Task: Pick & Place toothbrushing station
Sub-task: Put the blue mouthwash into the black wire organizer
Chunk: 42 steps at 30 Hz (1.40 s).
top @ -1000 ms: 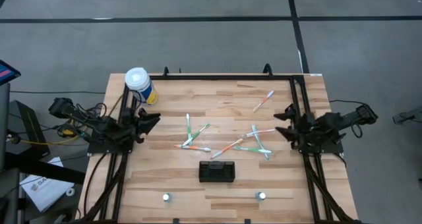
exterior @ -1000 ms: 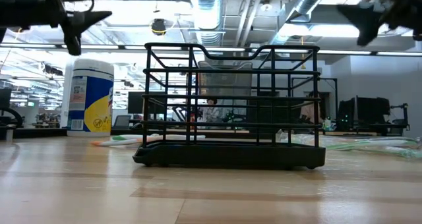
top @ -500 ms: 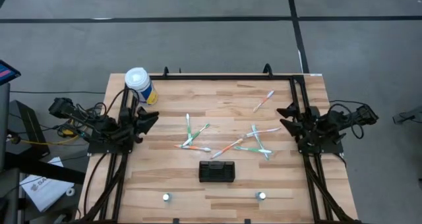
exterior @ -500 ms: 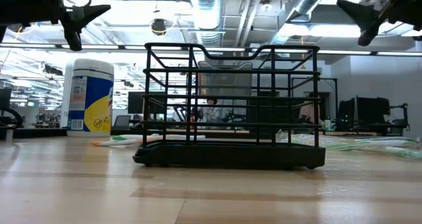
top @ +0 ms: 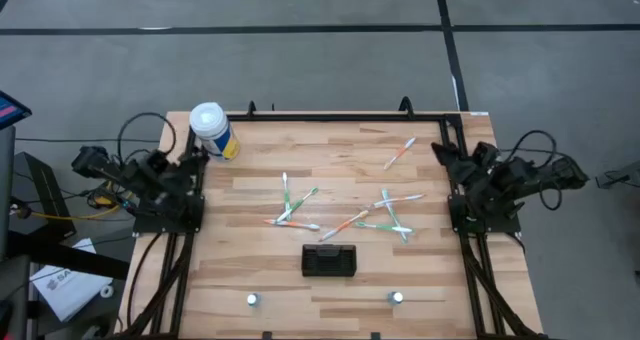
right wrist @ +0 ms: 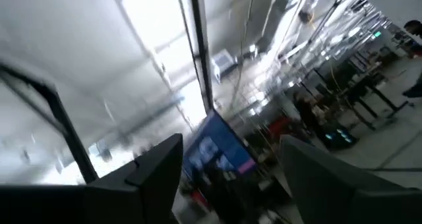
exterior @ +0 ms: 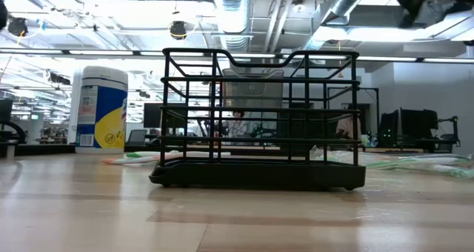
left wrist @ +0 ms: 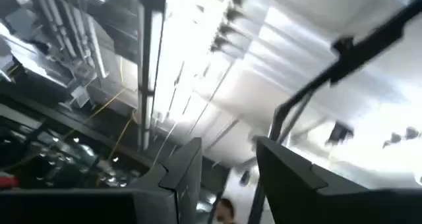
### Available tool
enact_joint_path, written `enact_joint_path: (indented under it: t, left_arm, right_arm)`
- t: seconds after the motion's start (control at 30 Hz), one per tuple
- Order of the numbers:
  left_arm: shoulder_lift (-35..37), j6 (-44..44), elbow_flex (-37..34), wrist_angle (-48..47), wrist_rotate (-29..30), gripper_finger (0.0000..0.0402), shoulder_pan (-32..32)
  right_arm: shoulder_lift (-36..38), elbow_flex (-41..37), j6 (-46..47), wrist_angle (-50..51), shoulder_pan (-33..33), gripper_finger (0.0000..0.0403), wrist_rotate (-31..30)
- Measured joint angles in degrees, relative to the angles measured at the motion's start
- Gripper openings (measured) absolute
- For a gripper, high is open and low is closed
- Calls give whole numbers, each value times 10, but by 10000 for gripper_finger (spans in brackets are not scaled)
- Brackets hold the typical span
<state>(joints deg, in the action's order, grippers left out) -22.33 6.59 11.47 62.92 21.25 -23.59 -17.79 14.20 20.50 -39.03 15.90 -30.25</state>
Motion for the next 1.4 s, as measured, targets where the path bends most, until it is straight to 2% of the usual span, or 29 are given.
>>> enact_joint_path:
  t: [0.13,0.2,0.27,0.43,0.57,0.7,0.83,1.0,1.13,1.23,1.4]
  left_arm:
    - [-92,-6,118,-211,62,140,0]
    - [-148,13,187,-319,96,140,0]
    - [-207,29,263,-435,103,140,1]
    - [-343,93,423,-693,84,140,12]
    - [-434,130,485,-774,25,140,28]
    - [-508,129,513,-782,16,140,26]
    - [-568,132,538,-831,-23,140,27]
    - [-606,176,551,-828,-92,140,19]
    - [-619,197,564,-828,-101,134,0]
    - [-618,223,571,-821,-101,121,-5]
    - [-616,236,570,-826,-119,107,-13]
  right_arm:
    - [-152,136,-19,92,0,207,8]
    - [-218,215,-50,165,0,192,9]
    - [-263,303,-81,251,0,180,5]
    - [-333,525,-78,600,1,161,0]
    - [-387,640,12,864,0,158,20]
    - [-403,642,156,1020,48,162,70]
    - [-403,579,281,1026,154,169,78]
    - [-405,490,428,932,290,169,59]
    - [-426,434,533,871,384,163,19]
    - [-455,409,586,820,420,165,7]
    - [-518,406,653,720,442,182,-28]
